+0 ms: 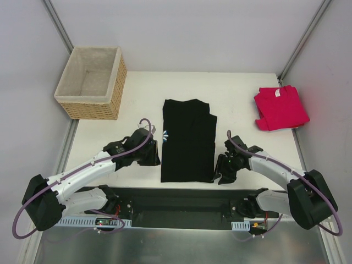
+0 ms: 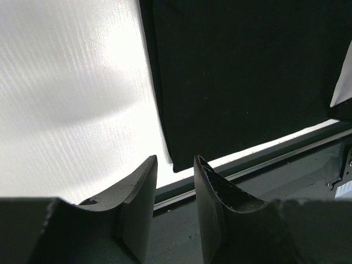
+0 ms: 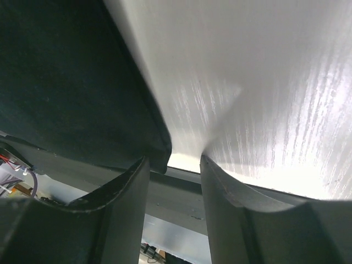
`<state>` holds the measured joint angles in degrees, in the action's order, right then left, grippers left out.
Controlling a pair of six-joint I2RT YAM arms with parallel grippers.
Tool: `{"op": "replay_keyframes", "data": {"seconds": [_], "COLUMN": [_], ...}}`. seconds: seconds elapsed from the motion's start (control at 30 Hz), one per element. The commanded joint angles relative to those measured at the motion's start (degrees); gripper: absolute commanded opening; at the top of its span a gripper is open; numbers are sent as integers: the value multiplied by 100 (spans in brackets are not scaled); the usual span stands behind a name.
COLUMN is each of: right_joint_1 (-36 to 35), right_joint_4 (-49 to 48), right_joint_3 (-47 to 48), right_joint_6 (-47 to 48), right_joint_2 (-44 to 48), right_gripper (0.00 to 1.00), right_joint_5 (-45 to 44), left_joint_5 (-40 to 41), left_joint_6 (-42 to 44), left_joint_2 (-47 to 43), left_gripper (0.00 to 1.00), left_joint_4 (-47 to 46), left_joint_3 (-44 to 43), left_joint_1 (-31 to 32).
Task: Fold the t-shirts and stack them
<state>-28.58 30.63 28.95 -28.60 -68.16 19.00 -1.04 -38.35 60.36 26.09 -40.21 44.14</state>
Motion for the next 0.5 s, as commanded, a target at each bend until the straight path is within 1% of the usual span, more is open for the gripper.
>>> {"op": "replay_keyframes", "data": {"seconds": [0.0,0.3,0.47], "right_joint_1": [54,45,54], "right_joint_4": [-268,-479,-506], "right_joint_3": [120,225,251], "right_joint_6": [30,21,4], "right_joint_2": [-180,-549,-602], "right_gripper": [43,34,29], "right_joint_5": [156,244,244], "left_joint_5": [7,77,43], "left_joint_6": [3,-41,-32], "left_joint_2": [-155,-516,-525], "left_gripper": [32,32,32], "left_joint_4": [221,511,555], "left_joint_3": [-268,-146,-119], "left_joint_1": [-72,-99,-125]}}
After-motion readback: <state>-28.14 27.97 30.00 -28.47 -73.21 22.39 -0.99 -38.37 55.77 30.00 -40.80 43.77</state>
